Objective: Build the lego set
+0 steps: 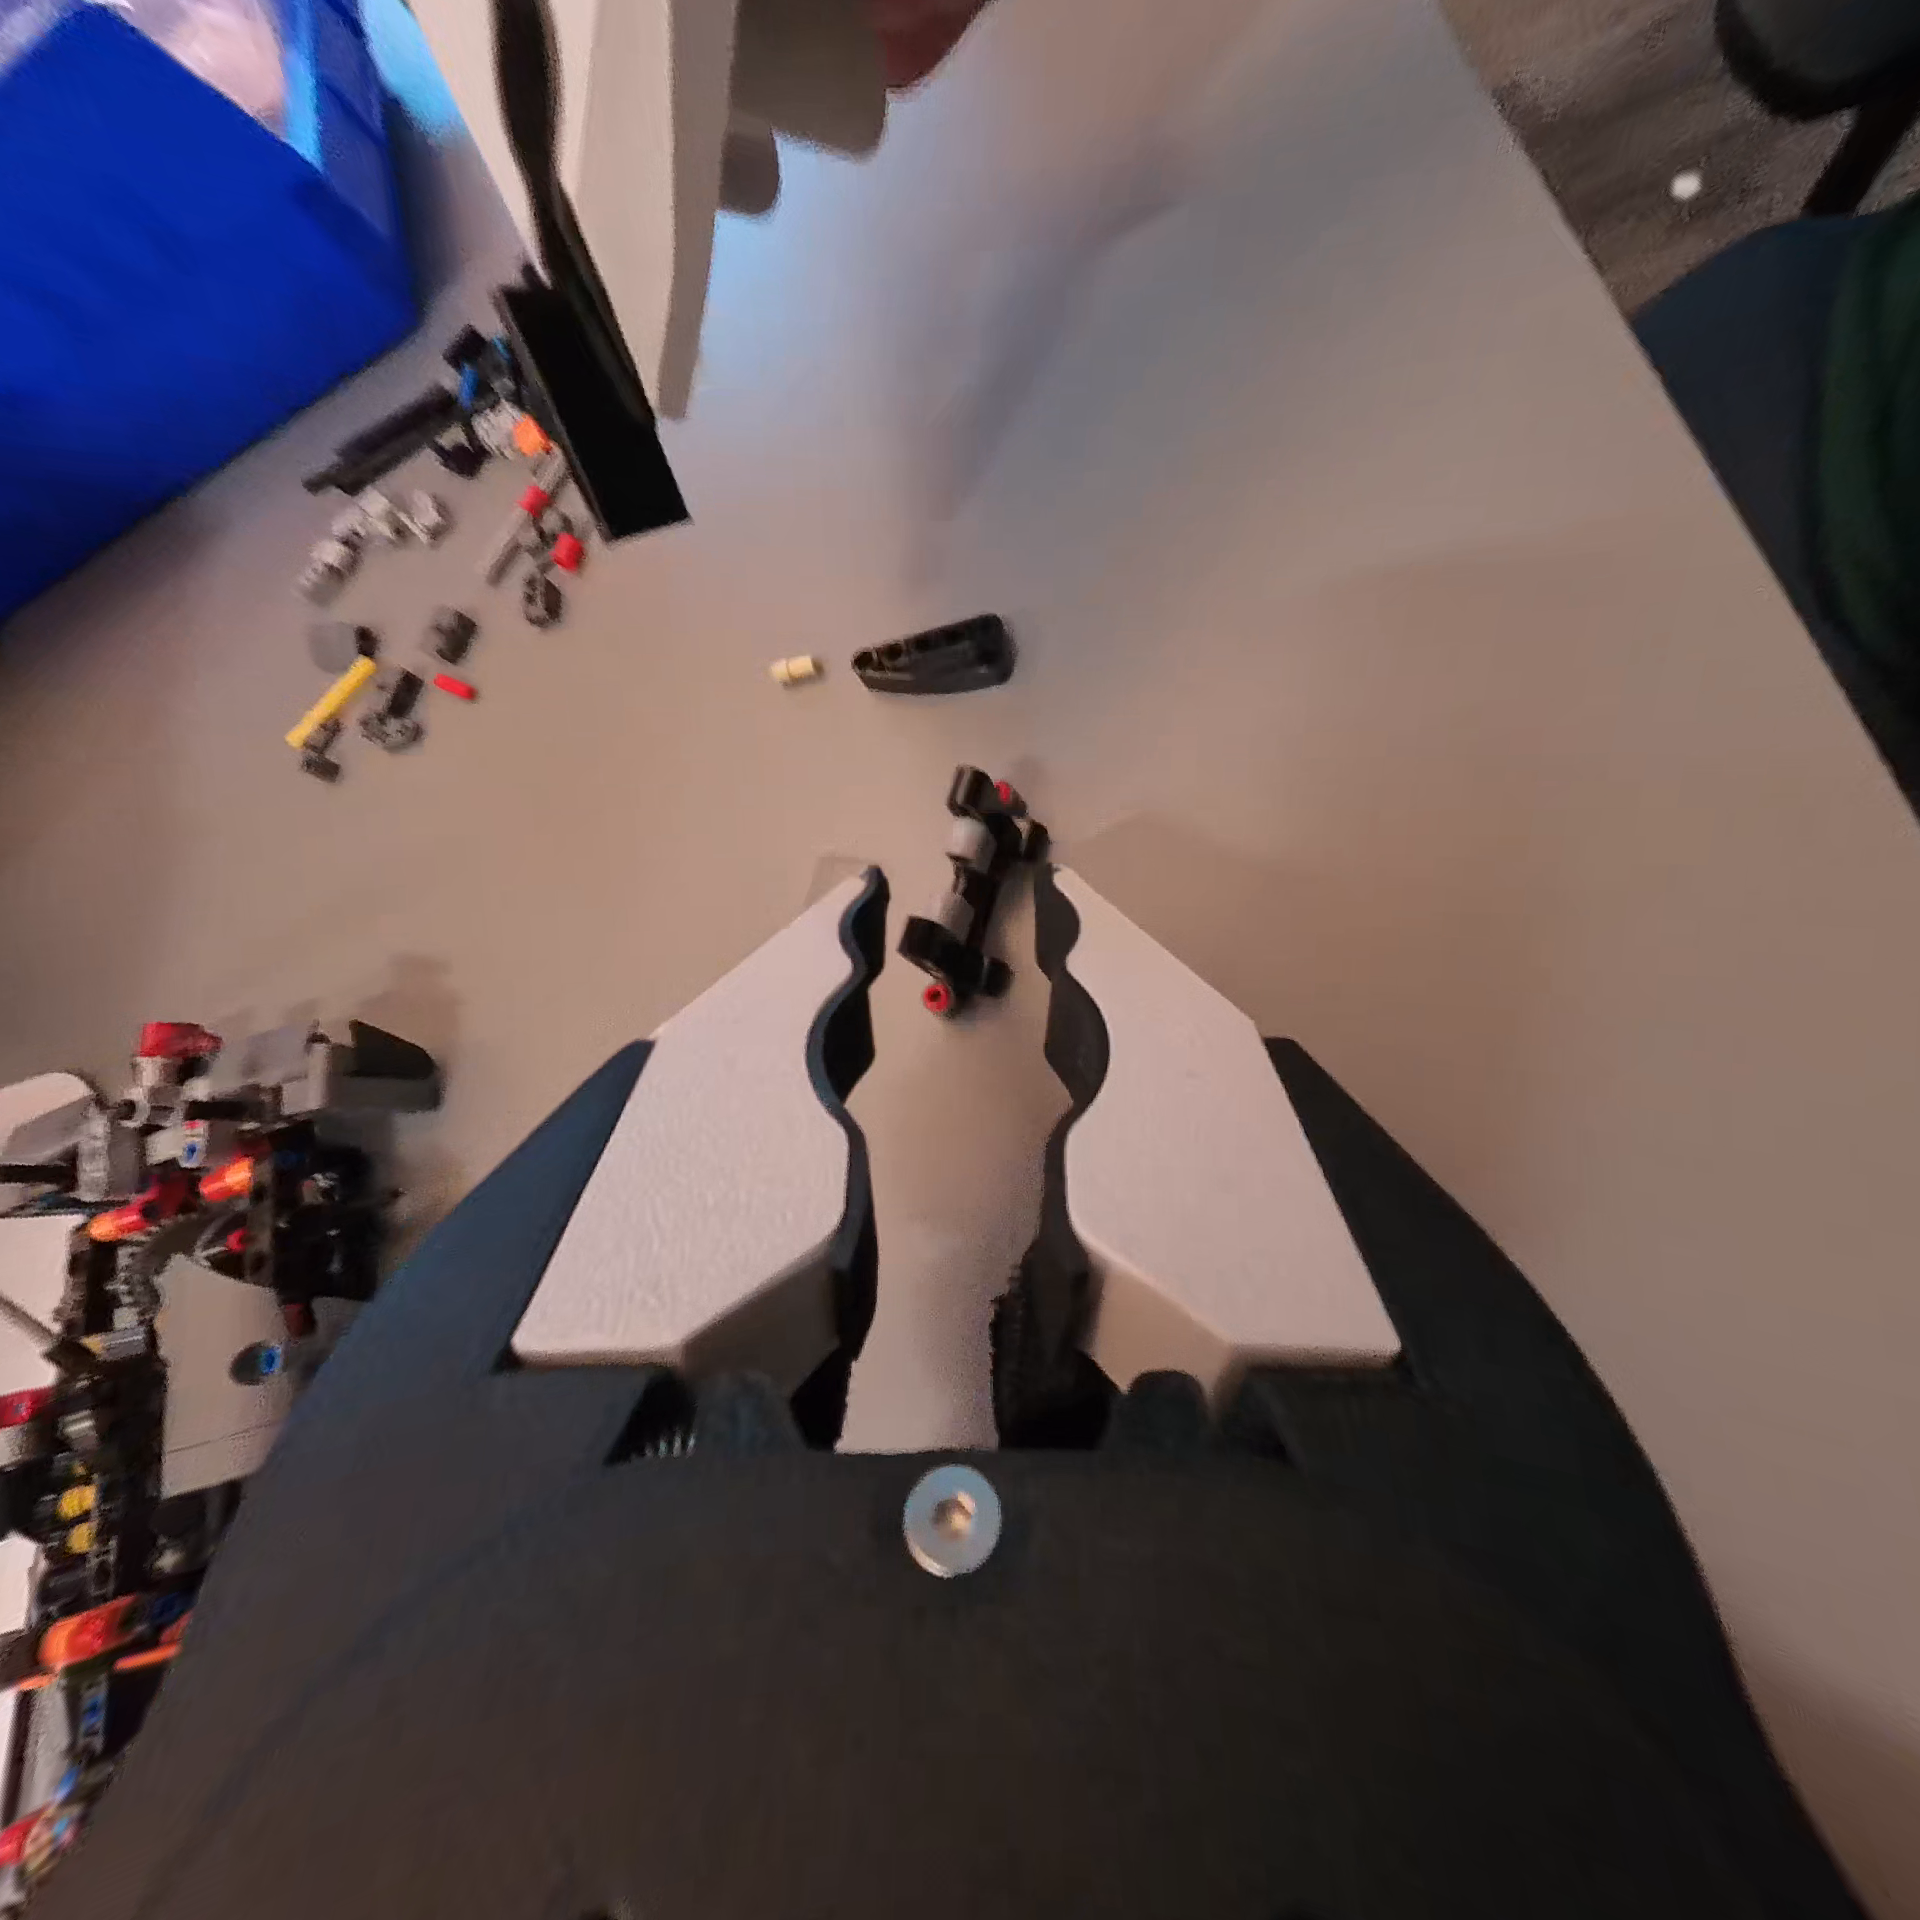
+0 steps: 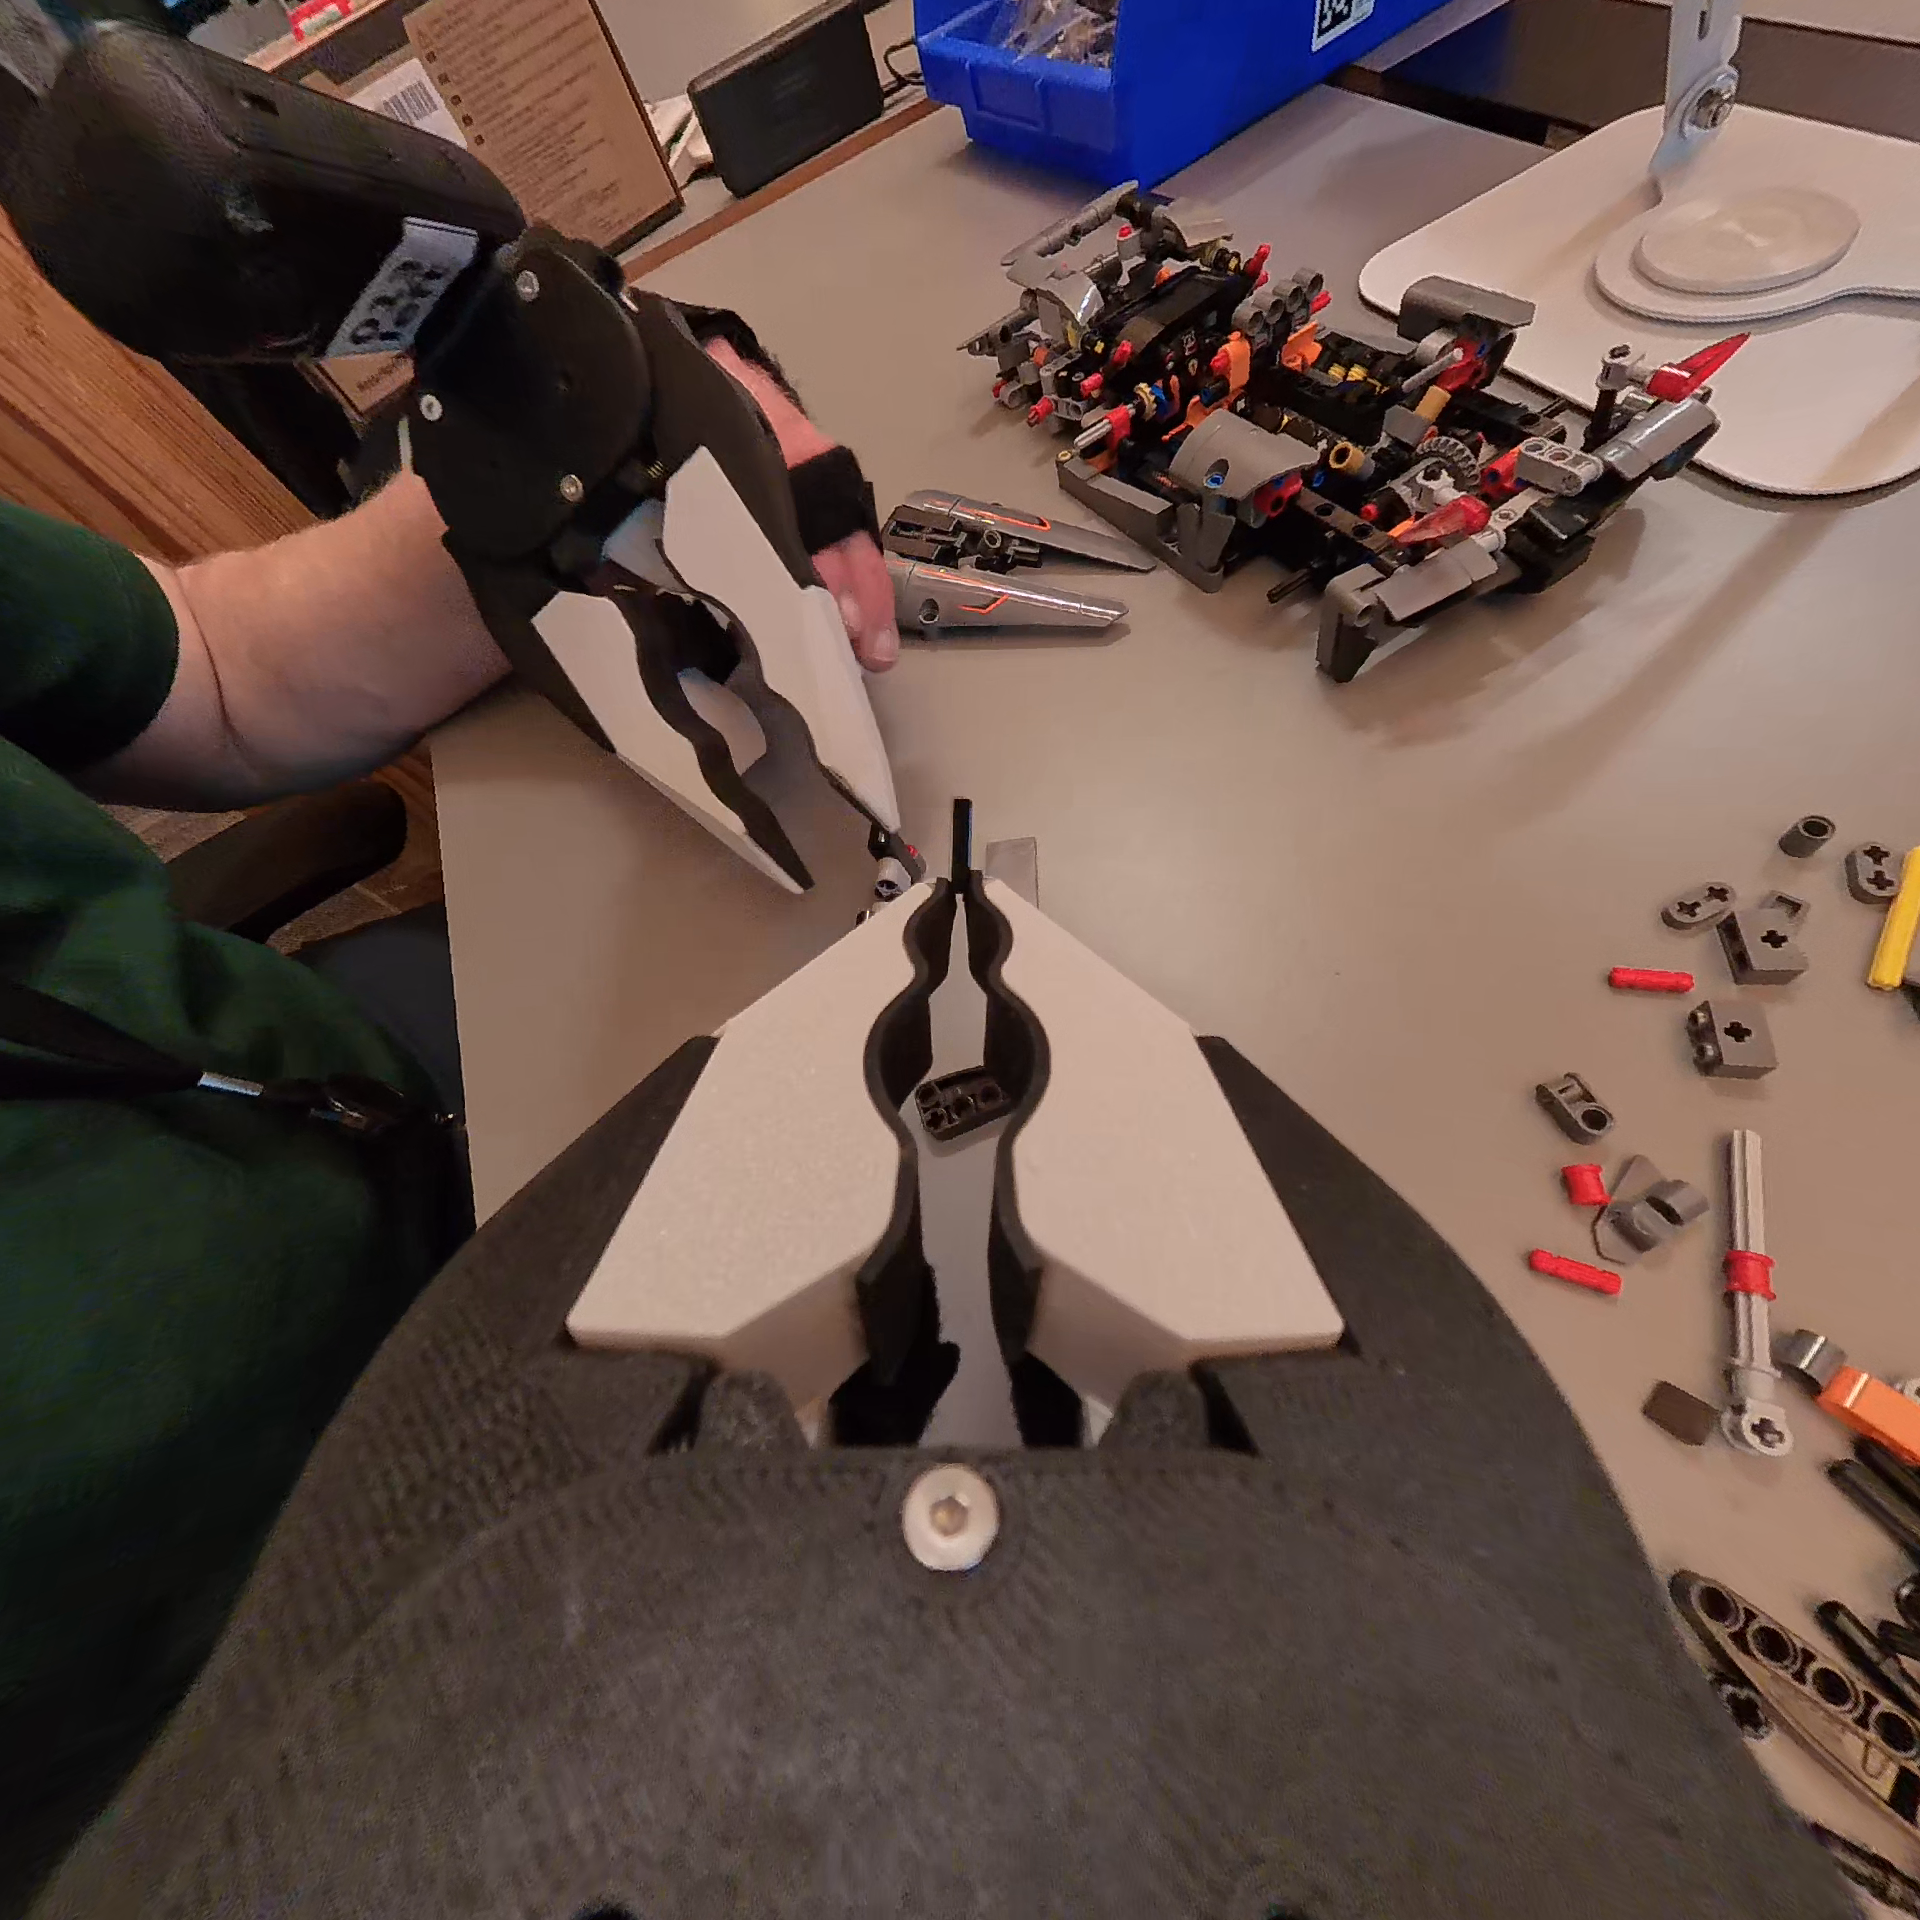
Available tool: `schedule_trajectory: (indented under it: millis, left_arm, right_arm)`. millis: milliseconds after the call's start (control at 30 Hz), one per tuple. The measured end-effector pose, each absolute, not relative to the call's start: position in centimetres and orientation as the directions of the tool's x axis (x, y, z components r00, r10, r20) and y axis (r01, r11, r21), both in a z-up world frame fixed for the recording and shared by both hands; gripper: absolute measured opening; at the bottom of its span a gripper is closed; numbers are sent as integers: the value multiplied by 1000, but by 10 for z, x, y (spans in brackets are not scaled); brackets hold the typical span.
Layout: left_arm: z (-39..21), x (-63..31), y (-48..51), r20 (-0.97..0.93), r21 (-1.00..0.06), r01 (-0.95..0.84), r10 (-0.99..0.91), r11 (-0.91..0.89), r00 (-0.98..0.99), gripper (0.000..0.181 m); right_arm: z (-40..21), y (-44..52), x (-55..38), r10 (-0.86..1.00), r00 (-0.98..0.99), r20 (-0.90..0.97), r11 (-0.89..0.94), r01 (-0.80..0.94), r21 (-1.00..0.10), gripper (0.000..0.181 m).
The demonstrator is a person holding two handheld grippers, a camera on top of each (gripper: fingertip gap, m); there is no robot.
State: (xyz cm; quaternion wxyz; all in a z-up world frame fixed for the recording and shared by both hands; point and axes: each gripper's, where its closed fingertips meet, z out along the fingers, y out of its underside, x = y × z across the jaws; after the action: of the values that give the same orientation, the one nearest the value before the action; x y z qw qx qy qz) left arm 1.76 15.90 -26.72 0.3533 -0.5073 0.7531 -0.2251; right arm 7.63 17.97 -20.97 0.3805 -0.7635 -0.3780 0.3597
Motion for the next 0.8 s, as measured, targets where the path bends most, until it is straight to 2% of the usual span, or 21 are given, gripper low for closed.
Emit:
schedule_trajectory:
  millis: [67,400,600,700,800]
  left_arm:
    - [-274,17,160,-331,-667,-621,-910,412,-249,21]
    - [-275,11,153,-297,-666,-620,-909,416,-291,9]
    - [-269,23,162,-433,-639,-600,-870,481,-236,5]
    - [-274,30,171,-591,-513,-629,-772,584,-235,6]
    - [-282,36,158,-647,-414,-616,-693,670,-319,9]
  right_arm:
    - [-210,179,75,852,453,-262,-424,305,-853,0]
    - [-214,177,78,850,452,-272,-432,301,-850,0]
    - [-214,176,75,852,446,-275,-431,297,-852,0]
    - [-212,175,76,852,448,-270,-427,297,-854,0]
    - [-212,174,77,851,450,-271,-427,293,-855,0]
